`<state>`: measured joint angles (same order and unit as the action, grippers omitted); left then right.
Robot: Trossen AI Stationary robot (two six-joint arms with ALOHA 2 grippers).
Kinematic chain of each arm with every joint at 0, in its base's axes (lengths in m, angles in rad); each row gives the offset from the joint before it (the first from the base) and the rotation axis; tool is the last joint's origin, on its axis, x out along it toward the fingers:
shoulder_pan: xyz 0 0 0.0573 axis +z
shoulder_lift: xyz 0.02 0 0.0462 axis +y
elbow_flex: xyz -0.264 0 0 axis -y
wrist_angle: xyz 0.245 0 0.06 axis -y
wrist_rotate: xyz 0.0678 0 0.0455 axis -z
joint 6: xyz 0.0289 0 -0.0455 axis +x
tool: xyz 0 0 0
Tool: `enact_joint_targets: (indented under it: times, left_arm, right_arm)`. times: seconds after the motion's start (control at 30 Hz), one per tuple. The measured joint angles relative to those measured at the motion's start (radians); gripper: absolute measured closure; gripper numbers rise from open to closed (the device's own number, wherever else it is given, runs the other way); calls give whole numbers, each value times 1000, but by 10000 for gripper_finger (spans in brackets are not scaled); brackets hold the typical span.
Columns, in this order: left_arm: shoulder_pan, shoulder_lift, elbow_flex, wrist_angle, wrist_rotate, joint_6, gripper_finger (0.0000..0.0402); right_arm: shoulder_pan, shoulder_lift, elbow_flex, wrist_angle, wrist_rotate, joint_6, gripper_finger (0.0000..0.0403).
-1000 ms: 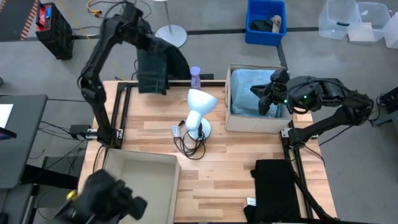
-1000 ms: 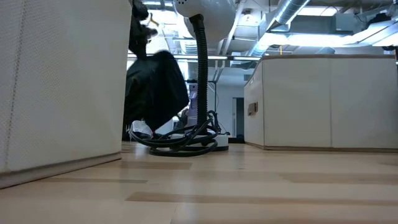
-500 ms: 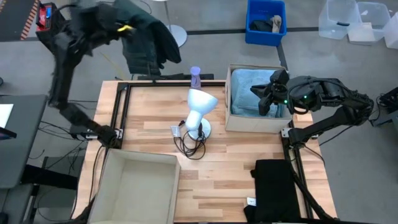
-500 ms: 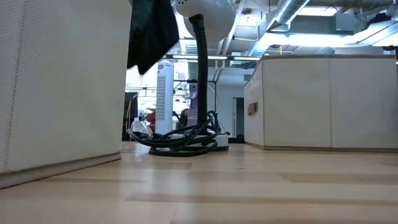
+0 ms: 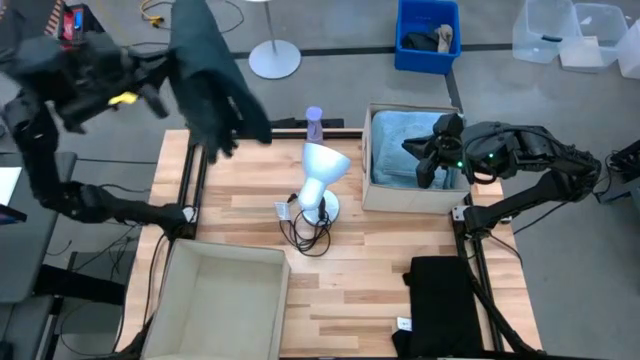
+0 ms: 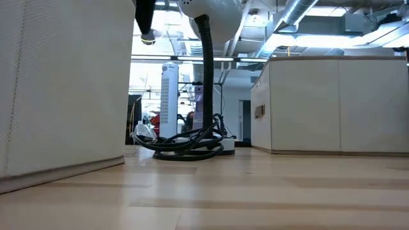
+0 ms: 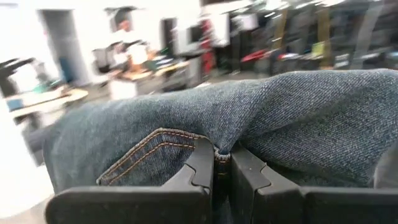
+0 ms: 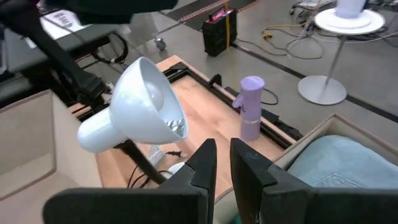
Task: Sort clothes
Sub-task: Put the dark blue pants into the bottom laundry organizer
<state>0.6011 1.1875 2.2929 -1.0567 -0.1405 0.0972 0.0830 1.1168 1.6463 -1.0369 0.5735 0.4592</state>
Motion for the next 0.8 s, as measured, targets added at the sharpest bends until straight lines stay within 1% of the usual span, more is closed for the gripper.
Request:
enact_joint_targets:
  times: [0.07, 0.13, 0.3, 0.4, 0.53, 0.67, 0.8]
  left_arm:
    - [-22, -30, 0, -3, 72, 4, 389]
    - [-36, -55, 0, -2, 168, 11, 389]
    - [-41, -94, 0, -3, 397, -21, 389]
    - [-40, -107, 0, -10, 514, -73, 389]
    - [-40, -113, 1, -63, 640, -174, 389]
    - [-40, -107, -1, -124, 820, -286, 389]
    - [-40, -105, -1, -167, 910, -376, 389]
  right_arm:
    - [1, 0, 0, 0, -5, -11, 340]
    - [4, 0, 0, 0, -9, -24, 340]
    - [9, 0, 0, 0, -16, -40, 340]
    - [9, 0, 0, 0, -31, -49, 340]
    - [9, 0, 0, 0, -34, -53, 340]
    - [9, 0, 0, 0, -34, -68, 340]
    - [9, 0, 0, -1, -35, -76, 340]
